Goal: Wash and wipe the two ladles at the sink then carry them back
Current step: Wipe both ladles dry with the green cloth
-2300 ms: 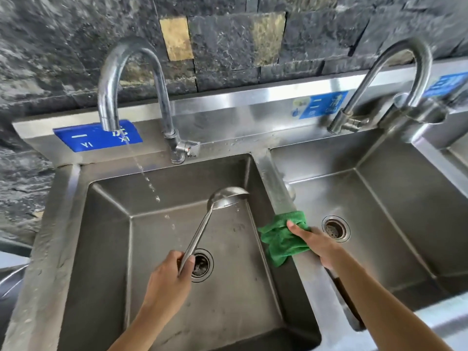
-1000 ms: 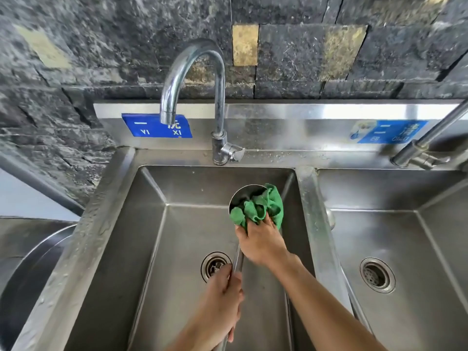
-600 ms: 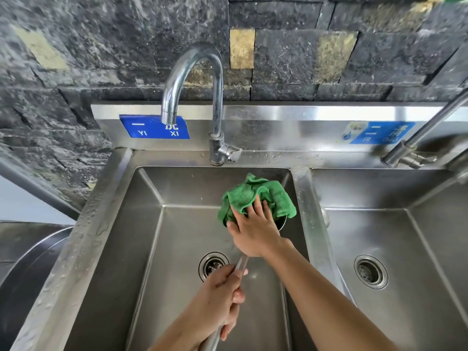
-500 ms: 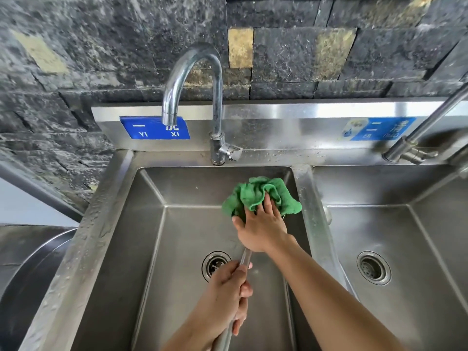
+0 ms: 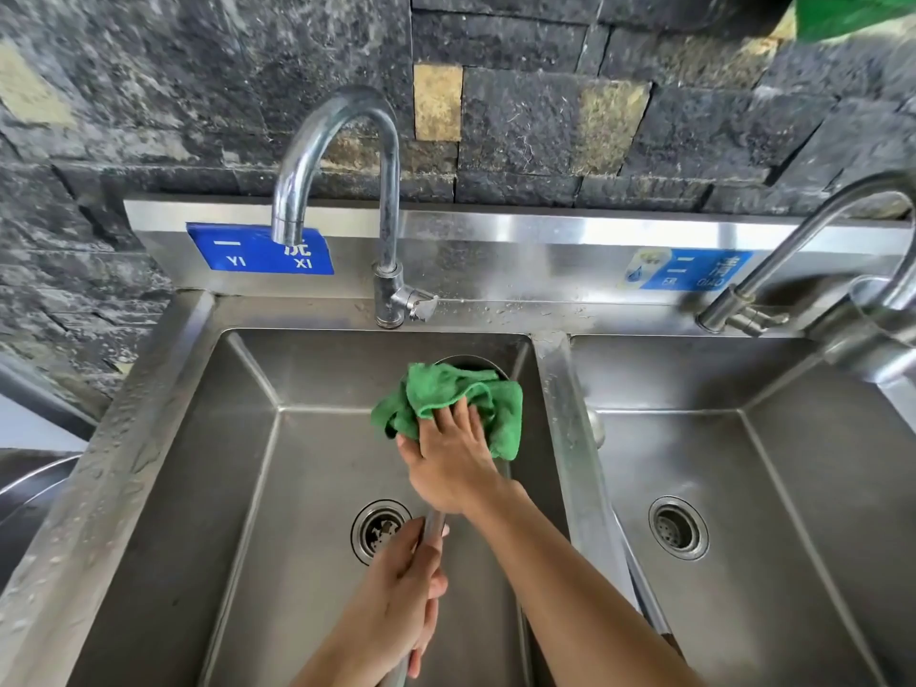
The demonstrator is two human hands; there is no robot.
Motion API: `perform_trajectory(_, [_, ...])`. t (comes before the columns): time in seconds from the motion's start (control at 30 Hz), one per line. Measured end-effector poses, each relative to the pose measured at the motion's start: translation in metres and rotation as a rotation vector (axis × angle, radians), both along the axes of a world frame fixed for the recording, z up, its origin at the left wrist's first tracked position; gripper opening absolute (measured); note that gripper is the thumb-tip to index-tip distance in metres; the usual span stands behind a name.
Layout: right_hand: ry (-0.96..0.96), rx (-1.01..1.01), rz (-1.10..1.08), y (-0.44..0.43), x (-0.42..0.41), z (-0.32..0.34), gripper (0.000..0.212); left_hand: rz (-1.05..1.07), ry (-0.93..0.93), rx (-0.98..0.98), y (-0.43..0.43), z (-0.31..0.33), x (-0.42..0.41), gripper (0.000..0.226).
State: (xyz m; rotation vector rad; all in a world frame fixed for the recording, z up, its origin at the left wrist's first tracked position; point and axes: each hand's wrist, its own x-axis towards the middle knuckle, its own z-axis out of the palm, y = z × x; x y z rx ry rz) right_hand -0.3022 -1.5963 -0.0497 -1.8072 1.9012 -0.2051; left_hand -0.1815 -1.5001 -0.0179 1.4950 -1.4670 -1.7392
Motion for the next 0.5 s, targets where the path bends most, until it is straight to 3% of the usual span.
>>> perform_trajectory(0.1, [0.076, 0.005, -0.174, -0.009, -0.004, 0.005, 0.067, -0.025, 0.045, 0.001, -0.005, 0.007, 0.0, 0.023])
perform_trajectory(0.23, [-0.113, -0.038, -0.498, -0.003, 0.005, 0.012, 0.056, -0.045, -0.004, -0.122, -0.01, 0.004, 0.008, 0.031])
perform_trajectory(0.3, [-0.424, -0.046, -0.671, 0.006, 0.011, 0.014, 0.041, -0.069, -0.085, -0.188, -0.011, -0.005, 0.015, 0.027])
perform_trajectory(0.37, [-0.933, -0.01, -0.89, 0.014, 0.01, 0.02, 0.028, -0.03, -0.098, -0.153, -0.01, -0.009, 0.02, 0.018])
perform_trajectory(0.43, [-1.488, 0.059, -1.016, 0.024, -0.001, 0.027, 0.03, 0.098, -0.009, -0.025, -0.013, -0.01, 0.024, 0.019])
perform_trajectory(0.5, [-1.843, 0.04, -0.991, 0.04, -0.018, 0.04, 0.04, 0.169, 0.075, 0.041, -0.02, -0.008, 0.03, 0.027])
